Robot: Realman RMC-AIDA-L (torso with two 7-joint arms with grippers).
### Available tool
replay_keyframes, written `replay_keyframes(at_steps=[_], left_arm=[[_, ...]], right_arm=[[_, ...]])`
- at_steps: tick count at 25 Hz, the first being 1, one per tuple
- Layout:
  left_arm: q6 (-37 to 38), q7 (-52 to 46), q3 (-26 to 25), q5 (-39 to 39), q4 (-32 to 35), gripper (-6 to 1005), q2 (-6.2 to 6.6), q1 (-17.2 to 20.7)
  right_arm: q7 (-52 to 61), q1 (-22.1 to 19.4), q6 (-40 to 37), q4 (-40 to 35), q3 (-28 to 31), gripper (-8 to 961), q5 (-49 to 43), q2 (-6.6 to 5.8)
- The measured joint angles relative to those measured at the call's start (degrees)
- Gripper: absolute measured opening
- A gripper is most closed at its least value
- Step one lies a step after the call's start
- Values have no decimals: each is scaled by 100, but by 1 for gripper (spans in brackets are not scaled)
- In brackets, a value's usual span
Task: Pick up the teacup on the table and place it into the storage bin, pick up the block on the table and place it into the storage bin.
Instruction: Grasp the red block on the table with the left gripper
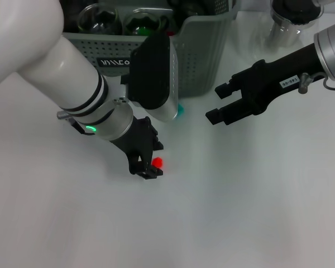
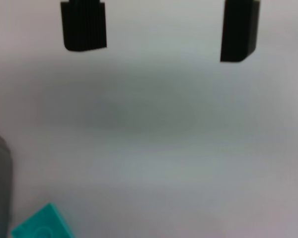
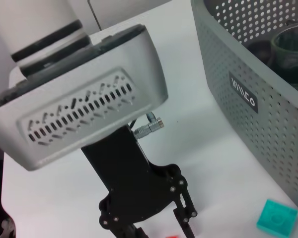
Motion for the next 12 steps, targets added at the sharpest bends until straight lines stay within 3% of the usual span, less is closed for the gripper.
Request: replay_keyframes(at_steps=[2,4,12], left_arm=[[-61,0,19,-26,-53,672,0,-1],[-94,0,23,-55,-87,507,-1,-1],[-138,-3,44,-67,-95,469,-16,34]], right_arm=[[-9,-1,0,0,0,766,0,5],[-10,-4,0,0,0,766,-1,5],[-20,-3,0,0,0,767,0,-3]])
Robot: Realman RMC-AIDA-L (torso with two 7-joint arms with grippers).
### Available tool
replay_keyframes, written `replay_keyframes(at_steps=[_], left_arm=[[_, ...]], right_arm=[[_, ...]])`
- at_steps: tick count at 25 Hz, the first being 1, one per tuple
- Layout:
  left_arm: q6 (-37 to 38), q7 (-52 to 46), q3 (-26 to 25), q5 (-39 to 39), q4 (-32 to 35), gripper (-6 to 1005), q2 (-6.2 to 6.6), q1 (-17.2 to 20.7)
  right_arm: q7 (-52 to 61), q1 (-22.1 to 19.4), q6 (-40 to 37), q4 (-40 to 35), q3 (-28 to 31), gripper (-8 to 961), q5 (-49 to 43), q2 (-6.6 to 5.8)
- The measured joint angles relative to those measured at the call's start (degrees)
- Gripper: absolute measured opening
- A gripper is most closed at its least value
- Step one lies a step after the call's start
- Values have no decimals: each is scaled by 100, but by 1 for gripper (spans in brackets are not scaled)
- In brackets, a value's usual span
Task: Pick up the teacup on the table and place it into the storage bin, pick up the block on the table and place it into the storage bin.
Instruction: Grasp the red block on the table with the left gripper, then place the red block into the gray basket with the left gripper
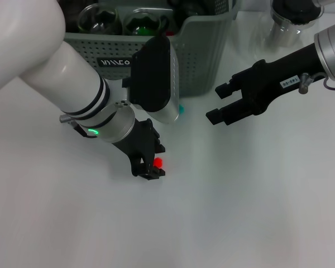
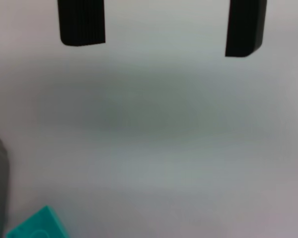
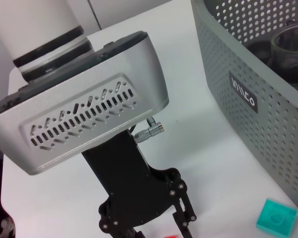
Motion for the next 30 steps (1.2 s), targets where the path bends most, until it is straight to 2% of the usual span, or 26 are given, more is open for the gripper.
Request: replay_keyframes(at_steps=[9,14,24,27,30], left_arm=[[-39,-14,-7,-2,-71,426,-11,24],[-43,-15,-7,-2,-64,301,-11,39],[102,-169,-99,-52,176,190,-7,153],[261,-257,-284,-207,475,191,-12,315],[487,-294,-787,-628,715,192,-11,498]], right_arm=[[-4,2,-2,0,0,767,-1,-2],[-5,2,-1,0,0,767,-1,-1],[-5,24,0,0,0,766,5,-18],[-5,33,0,-3,0,765,18,-24],[-5,42,-1,-5,0,765,24,-32]])
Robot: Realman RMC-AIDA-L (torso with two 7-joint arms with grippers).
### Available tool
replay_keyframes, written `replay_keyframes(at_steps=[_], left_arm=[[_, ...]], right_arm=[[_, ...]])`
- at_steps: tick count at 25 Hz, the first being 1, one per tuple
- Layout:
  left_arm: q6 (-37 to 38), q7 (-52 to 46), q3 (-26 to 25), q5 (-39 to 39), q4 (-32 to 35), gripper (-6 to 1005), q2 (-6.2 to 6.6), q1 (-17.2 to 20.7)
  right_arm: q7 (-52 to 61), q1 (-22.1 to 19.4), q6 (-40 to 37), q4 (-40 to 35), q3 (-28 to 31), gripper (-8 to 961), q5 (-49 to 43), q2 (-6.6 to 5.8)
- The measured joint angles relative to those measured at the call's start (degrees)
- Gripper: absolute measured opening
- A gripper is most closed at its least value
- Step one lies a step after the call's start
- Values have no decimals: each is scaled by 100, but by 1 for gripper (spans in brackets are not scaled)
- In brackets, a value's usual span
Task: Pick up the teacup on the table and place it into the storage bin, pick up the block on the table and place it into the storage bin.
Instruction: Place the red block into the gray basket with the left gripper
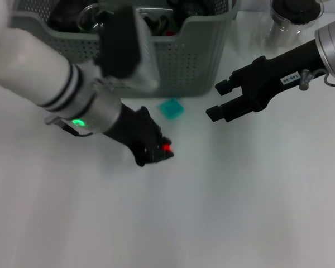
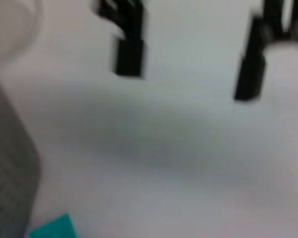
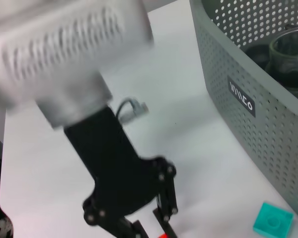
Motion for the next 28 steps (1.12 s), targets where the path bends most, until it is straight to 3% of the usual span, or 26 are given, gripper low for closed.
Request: replay_keyframes(at_steps=[5,10,14,18,22,28], left_arm=[[782,39,-1424,-1179,337,194,27,235],[1821,184,-3059,-2379,410,196,114,167],[1865,74,-3928,-3066,443,197,253,18],[1004,-246,-4015,-2952,317,199,414,-243],[-91,-847,-3914,-2348,23,200,519,-600],[-997,-1201,-3830,-1705,-860,202,734,-1229]], right_arm=[[22,4,1,-5,0,767,2,-11],[43,12,1,-18,0,767,2,-13],[45,25,3,-26,0,766,1,-13],[44,38,1,-25,-2,766,-6,-7],[49,44,-2,-25,-4,766,-6,8],[62,85,0,-26,-1,767,-22,12]])
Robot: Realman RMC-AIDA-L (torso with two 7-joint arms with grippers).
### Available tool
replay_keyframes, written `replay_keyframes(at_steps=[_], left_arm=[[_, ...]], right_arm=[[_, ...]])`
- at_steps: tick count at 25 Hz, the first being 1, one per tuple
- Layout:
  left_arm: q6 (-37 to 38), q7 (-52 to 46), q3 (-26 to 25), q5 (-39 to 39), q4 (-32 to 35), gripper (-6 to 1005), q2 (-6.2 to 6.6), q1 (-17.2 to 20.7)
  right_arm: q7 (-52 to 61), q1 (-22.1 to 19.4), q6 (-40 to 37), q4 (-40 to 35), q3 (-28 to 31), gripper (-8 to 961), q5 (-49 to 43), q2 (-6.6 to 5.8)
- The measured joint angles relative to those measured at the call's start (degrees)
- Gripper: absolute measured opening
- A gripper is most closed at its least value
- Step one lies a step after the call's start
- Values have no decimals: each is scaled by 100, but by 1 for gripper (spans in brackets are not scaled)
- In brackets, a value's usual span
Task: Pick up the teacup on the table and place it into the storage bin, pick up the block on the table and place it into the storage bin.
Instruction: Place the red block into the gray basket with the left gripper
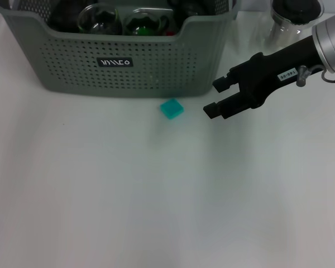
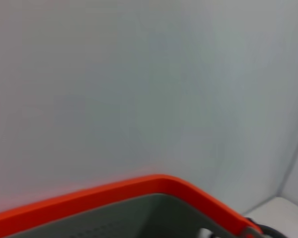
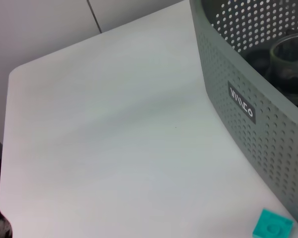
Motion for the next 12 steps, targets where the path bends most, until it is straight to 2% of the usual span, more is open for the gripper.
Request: replay_keyframes(at_steps=[3,5,9,12], left_arm=[[-278,-21,13,118,-341,203,68,-188],[-362,-17,21,209,-433,204,71,-252],[-503,-10,70,334,-392,355,41,-275],[-260,82,67,185,-200,472,32,-225]], right_arm=[[0,8,4,-1,-2,767,-3,2],[0,8,4,2,0,766,-1,-1],[0,7,4,22,2,766,0,-12],[0,6,-2,24,3,766,-5,-13]])
